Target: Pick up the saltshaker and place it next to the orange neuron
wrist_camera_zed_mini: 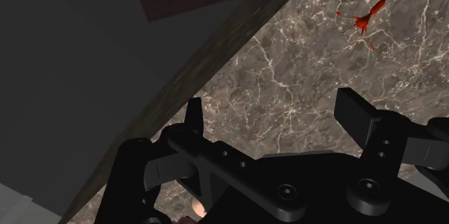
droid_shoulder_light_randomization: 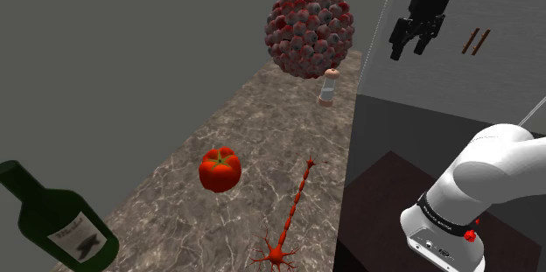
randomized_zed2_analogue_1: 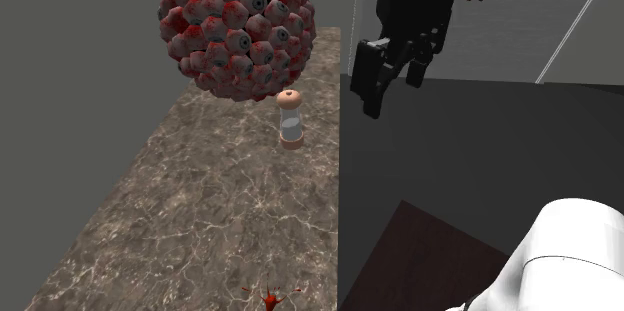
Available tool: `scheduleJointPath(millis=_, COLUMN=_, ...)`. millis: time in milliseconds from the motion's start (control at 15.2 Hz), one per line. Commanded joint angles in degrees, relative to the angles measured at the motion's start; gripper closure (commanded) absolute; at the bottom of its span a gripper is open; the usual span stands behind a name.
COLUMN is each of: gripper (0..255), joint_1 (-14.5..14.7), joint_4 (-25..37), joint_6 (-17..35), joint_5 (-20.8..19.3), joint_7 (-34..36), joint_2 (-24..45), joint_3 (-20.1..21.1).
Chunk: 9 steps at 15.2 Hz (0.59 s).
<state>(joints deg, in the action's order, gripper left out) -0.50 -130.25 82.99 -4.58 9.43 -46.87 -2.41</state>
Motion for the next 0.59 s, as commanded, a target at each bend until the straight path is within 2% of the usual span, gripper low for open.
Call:
scheduleJointPath(millis=0, gripper=0, joint_1=0.0, joint_4=0.0, joint_6=0.0, joint_5=0.0, joint_7=0.0, joint_2=0.0, joint_3=0.0)
scheduleJointPath(millis=528, gripper=0, joint_1=0.3, joint_4=1.7, joint_6=11.7, joint_5=-0.7, joint_7=-7.8, joint_2=13.1, joint_3=-7.6)
